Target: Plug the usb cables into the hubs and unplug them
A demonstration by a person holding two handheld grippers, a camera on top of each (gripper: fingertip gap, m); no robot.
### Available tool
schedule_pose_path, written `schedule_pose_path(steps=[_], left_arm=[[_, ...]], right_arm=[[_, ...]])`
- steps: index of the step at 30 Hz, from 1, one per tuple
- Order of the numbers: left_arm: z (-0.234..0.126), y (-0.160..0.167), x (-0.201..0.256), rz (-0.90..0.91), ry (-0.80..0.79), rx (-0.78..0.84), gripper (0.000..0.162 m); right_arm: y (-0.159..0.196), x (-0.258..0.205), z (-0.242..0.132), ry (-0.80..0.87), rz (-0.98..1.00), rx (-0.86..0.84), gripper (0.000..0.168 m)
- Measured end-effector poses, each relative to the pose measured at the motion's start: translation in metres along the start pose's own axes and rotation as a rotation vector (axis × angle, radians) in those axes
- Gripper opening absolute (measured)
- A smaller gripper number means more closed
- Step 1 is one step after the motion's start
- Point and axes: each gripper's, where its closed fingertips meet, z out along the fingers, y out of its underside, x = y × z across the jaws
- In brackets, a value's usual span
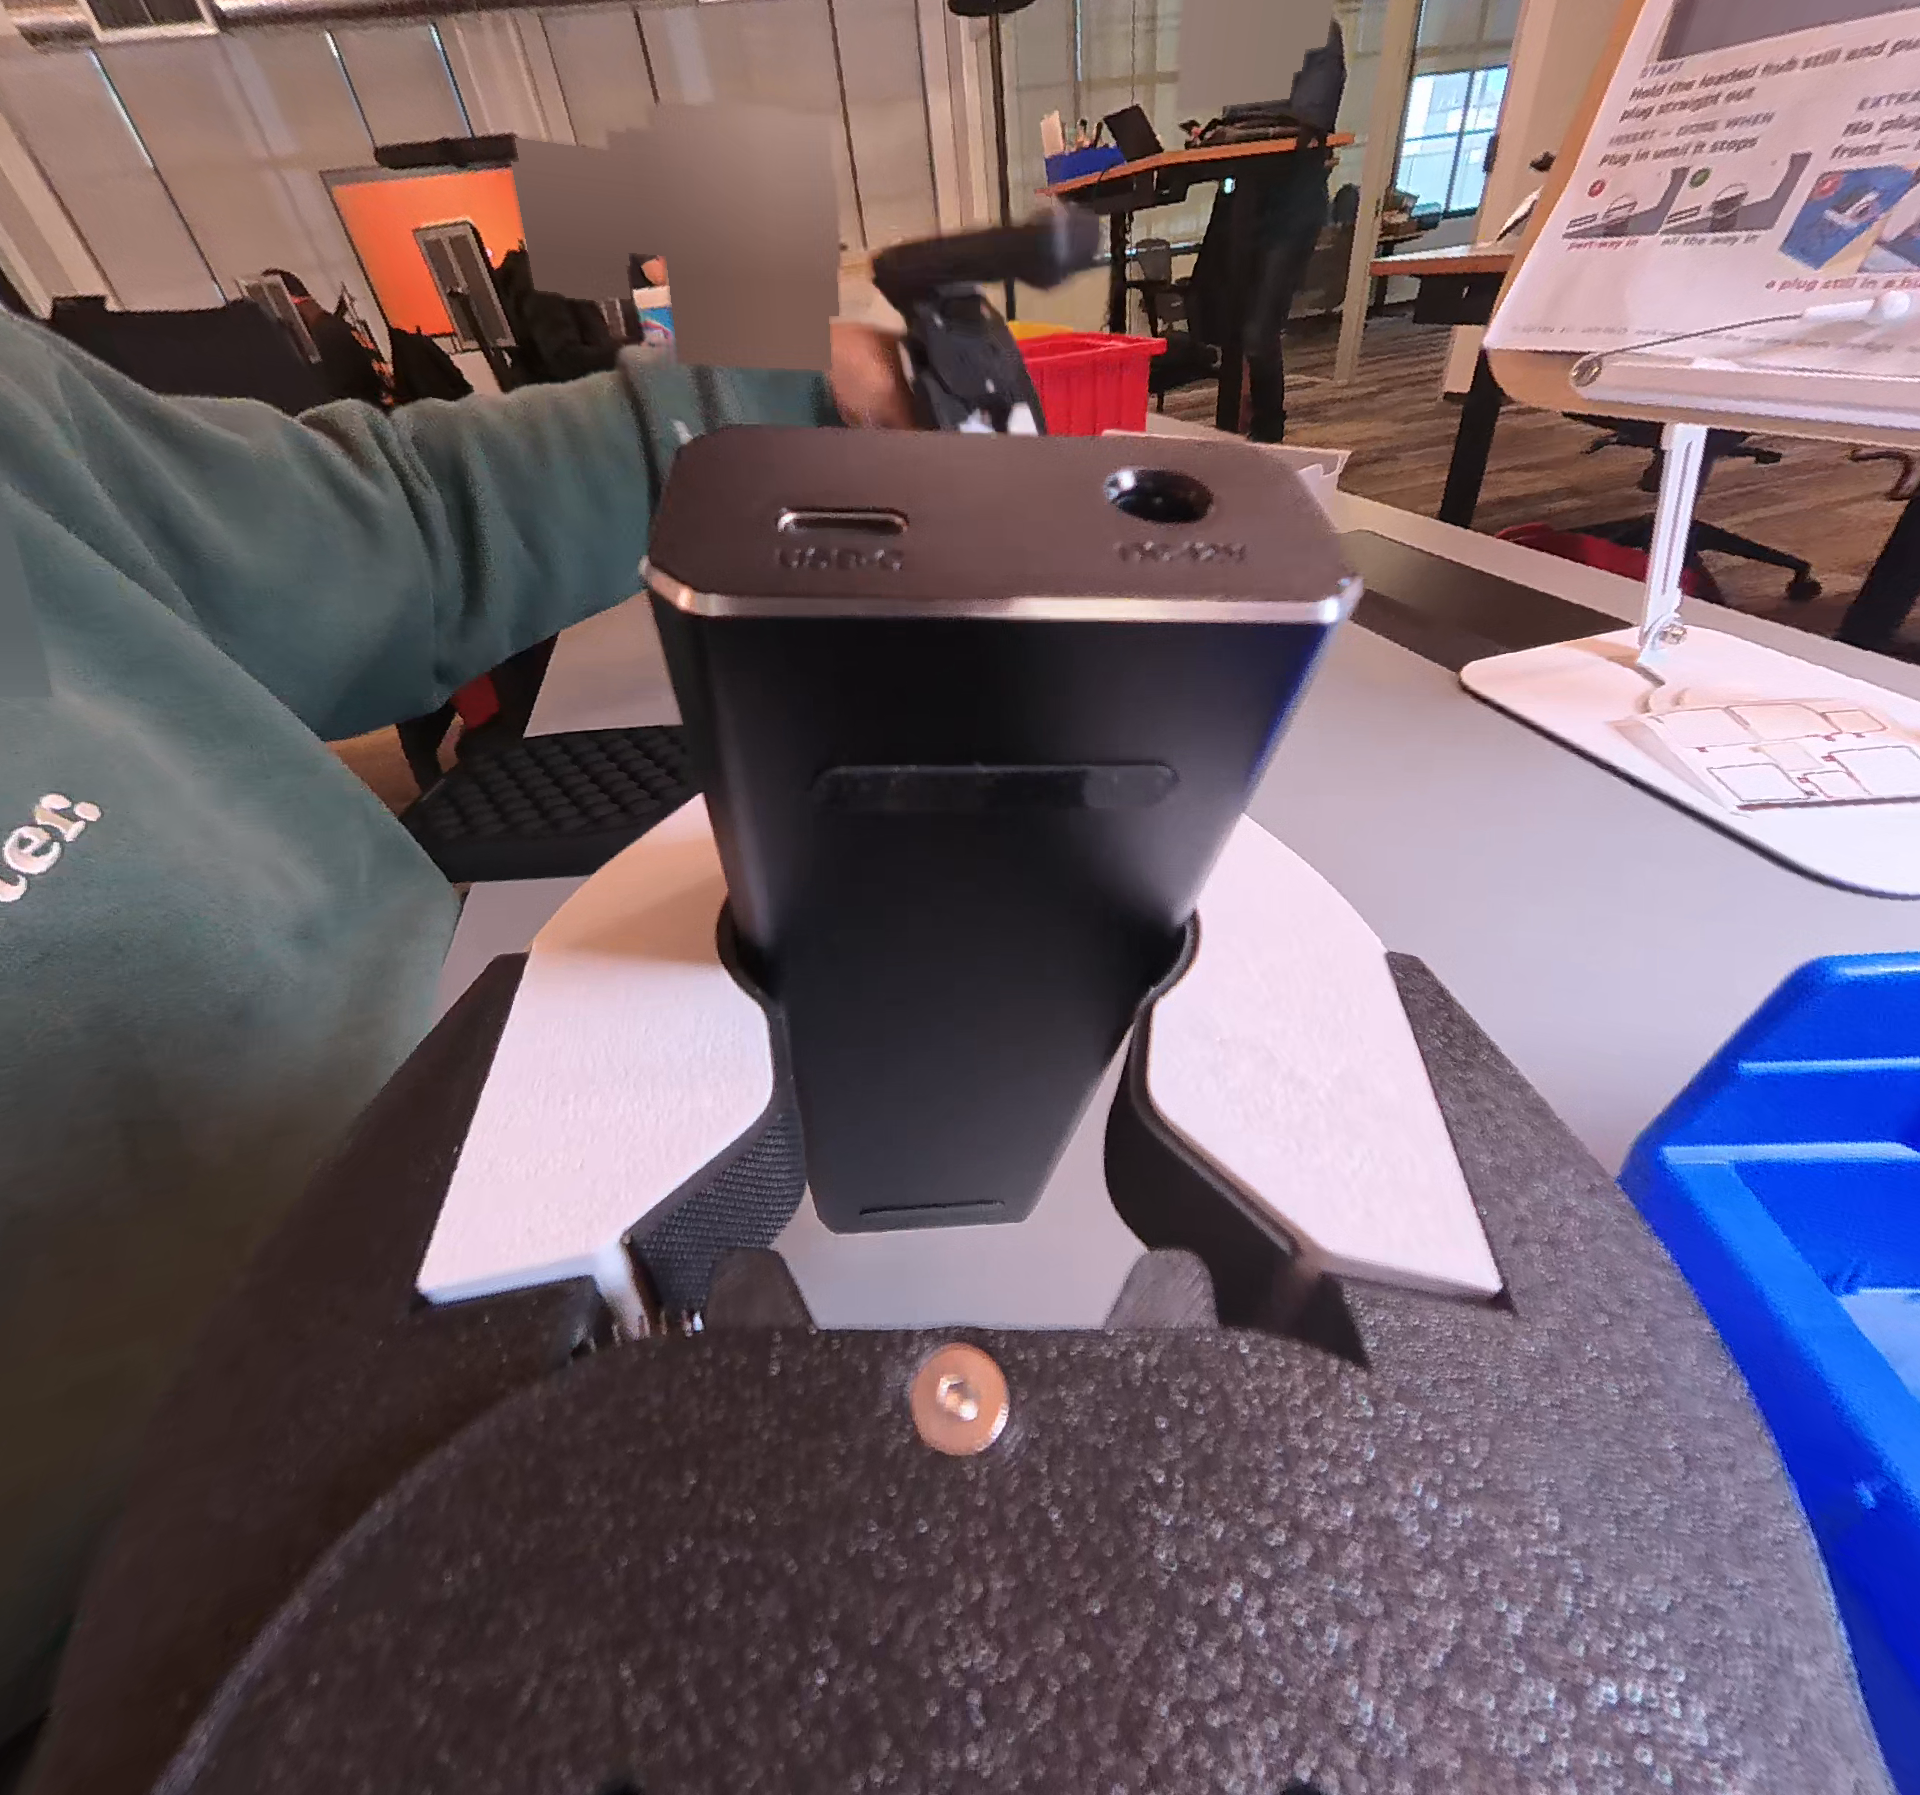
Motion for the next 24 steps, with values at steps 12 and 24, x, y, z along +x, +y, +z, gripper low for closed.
schedule_pose_path(steps=[12, 24], left_arm=[[-0.14, -0.153, 0.143, 0.298, 0.114, 0.637, 0.003], [0.018, -0.106, 0.175, 0.162, 0.339, 0.353, 0.004]], right_arm=[[-0.014, 0.003, -0.007, 0.037, -0.003, 0.058, 0.072], [-0.014, 0.013, -0.015, 0.076, 0.006, 0.071, 0.072]])
